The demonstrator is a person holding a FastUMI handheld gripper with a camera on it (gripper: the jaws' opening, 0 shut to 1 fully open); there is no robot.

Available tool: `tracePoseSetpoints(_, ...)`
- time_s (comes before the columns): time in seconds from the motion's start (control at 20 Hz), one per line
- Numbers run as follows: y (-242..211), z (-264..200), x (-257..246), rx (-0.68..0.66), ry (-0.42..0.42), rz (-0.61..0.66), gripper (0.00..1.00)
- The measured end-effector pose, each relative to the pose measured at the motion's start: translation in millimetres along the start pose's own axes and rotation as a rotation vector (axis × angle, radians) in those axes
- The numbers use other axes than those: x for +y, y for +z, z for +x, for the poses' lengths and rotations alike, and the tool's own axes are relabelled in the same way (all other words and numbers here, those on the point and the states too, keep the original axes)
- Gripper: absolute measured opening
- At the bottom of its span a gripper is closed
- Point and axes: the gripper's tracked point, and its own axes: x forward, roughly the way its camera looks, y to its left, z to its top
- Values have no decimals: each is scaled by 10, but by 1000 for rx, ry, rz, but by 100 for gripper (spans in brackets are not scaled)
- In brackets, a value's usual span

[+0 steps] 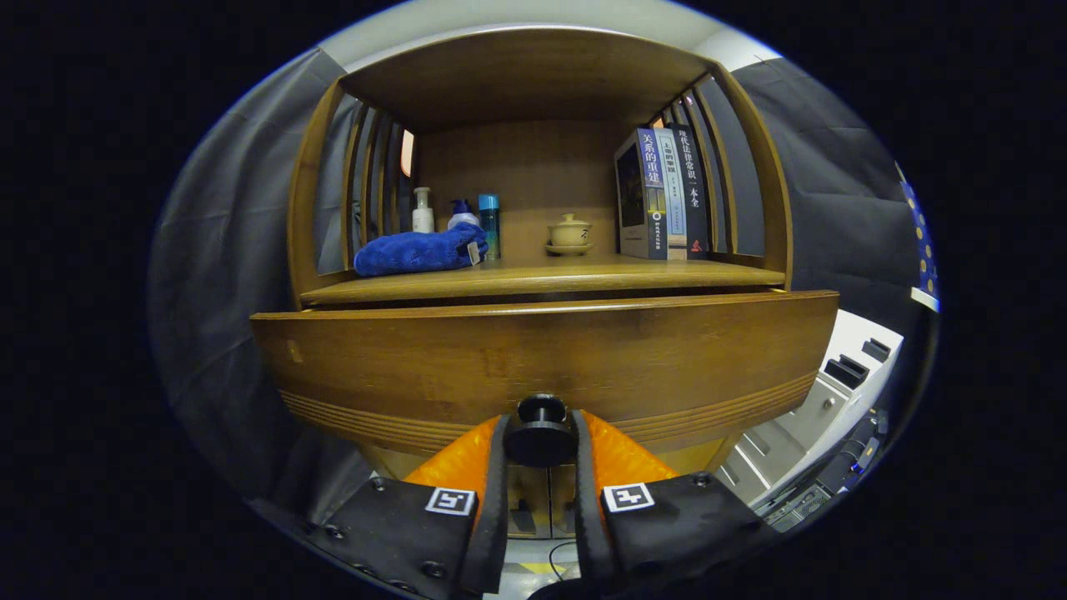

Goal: Pull open the drawer, take out the items inside it, and place them on the countertop above the cabinet.

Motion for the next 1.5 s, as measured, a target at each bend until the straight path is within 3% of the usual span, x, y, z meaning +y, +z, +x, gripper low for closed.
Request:
tracePoseSetpoints(0.95,-305,-908,34,108,-30,16,43)
tracePoseSetpoints(1.0,-283,-900,36,94,-35,27,35)
tracePoseSetpoints(1.2,-299,-893,45,113,-46,-19,34)
tracePoseSetpoints(1.5,89,-1056,94,108,-40,11,77)
